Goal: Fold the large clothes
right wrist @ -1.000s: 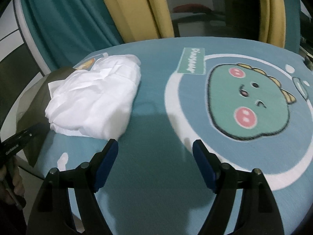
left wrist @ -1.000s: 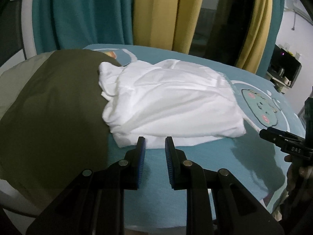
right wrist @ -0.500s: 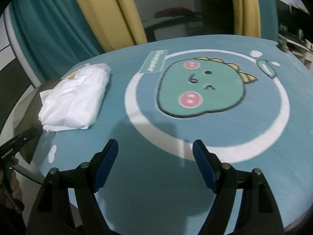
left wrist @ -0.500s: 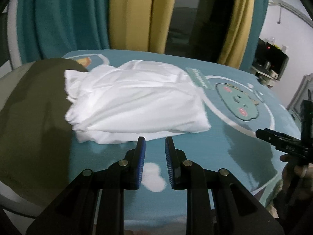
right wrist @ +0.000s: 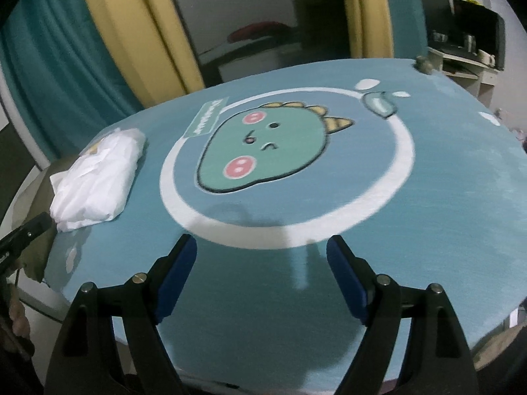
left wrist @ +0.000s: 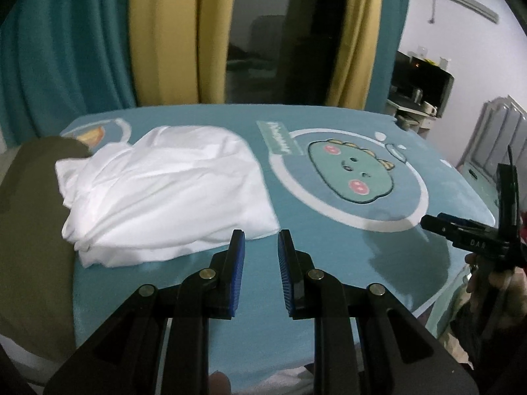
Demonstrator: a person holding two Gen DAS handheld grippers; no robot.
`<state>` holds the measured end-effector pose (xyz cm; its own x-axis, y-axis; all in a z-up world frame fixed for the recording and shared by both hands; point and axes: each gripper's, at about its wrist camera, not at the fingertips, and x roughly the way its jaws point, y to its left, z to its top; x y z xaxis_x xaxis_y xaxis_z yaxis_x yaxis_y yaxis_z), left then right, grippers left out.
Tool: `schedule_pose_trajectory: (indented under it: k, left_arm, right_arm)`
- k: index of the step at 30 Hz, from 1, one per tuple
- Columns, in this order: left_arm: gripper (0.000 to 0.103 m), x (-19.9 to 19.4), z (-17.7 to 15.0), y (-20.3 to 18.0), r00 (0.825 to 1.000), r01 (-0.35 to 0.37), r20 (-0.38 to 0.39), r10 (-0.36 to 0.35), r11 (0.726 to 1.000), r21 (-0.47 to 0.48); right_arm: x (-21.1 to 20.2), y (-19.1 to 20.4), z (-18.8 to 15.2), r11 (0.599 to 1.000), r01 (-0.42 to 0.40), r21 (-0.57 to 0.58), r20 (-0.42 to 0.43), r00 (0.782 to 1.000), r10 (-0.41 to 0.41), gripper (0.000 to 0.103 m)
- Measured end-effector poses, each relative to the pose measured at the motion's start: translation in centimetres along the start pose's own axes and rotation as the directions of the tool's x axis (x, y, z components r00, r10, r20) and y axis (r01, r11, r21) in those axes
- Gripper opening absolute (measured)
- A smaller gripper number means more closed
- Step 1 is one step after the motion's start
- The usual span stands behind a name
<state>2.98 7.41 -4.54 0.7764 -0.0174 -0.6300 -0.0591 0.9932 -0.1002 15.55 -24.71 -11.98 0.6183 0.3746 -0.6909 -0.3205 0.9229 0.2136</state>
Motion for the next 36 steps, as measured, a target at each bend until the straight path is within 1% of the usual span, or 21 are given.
schedule_pose_trajectory:
  k: [2,3,4,9,15,18,20,23,27,29,30,32,34,36]
  left_arm:
    - [0.036,-0.3,0.4,-0.8,1.000,0.007,0.015,-0.007,1.000,0.015]
    - [0.049,-0.4,0.6,-1.1,1.000,0.013,0.024,-0.013,1.000,0.018]
    - [0.055,-0.7,0.9,-1.4,0.999,0.021,0.038,-0.022,1.000,0.020]
    - [0.057,-1.9,2.2,-2.3,0.995,0.036,0.092,-0.039,0.999,0.028]
    - [0.061,-3.7,3.6,-3.0,0.987,0.008,0.159,-0.015,0.999,0.048]
    - [0.067,-4.9,4.2,-3.2,0.979,-0.013,0.203,0.002,0.998,0.054]
    - [0.068,-5.8,4.6,-3.1,0.971,-0.027,0.238,0.015,0.999,0.047]
    - [0.072,-7.0,5.4,-3.1,0.960,-0.045,0.278,0.029,0.998,0.050]
    - [0.076,-8.7,6.2,-3.2,0.941,-0.069,0.334,0.047,0.996,0.054]
    - [0.077,-9.8,6.4,-3.2,0.926,-0.082,0.372,0.059,0.996,0.046]
    - [0.078,-10.2,6.5,-3.2,0.920,-0.090,0.387,0.066,0.995,0.044]
    - [0.079,-11.2,6.5,-3.2,0.900,-0.106,0.428,0.077,0.993,0.044]
    - [0.080,-12.2,6.5,-3.3,0.886,-0.092,0.461,0.060,0.995,0.047]
    - [0.080,-12.8,6.4,-3.2,0.876,-0.072,0.481,0.039,0.996,0.049]
  right_arm:
    - [-0.7,-0.5,0.2,1.000,0.019,-0.002,0.011,1.000,-0.019,0.082]
    - [-1.2,-0.8,0.3,1.000,0.030,-0.004,0.022,0.999,-0.029,0.082]
    - [-1.6,-1.0,0.4,0.999,0.036,-0.006,0.029,0.999,-0.036,0.083]
    - [-4.1,-2.1,1.4,0.997,0.081,-0.012,0.082,0.993,-0.080,0.086]
    - [-7.0,-2.6,2.9,0.993,0.112,-0.028,0.152,0.983,-0.106,0.092]
    - [-8.5,-2.7,3.7,0.991,0.130,-0.034,0.191,0.974,-0.121,0.095]
    - [-9.5,-2.7,4.1,0.990,0.138,-0.036,0.220,0.967,-0.127,0.098]
    - [-11.4,-2.3,5.0,0.988,0.150,-0.042,0.271,0.953,-0.133,0.100]
    - [-14.3,-1.2,6.0,0.984,0.169,-0.060,0.351,0.926,-0.138,0.101]
    - [-15.6,-0.6,6.3,0.983,0.167,-0.073,0.388,0.913,-0.126,0.101]
    - [-16.3,-0.2,6.4,0.983,0.168,-0.076,0.412,0.903,-0.123,0.101]
    - [-17.3,0.4,6.4,0.982,0.173,-0.082,0.439,0.890,-0.120,0.101]
    - [-18.3,1.4,6.4,0.979,0.180,-0.092,0.468,0.876,-0.117,0.101]
    - [-18.8,2.3,6.4,0.976,0.187,-0.107,0.485,0.867,-0.113,0.101]
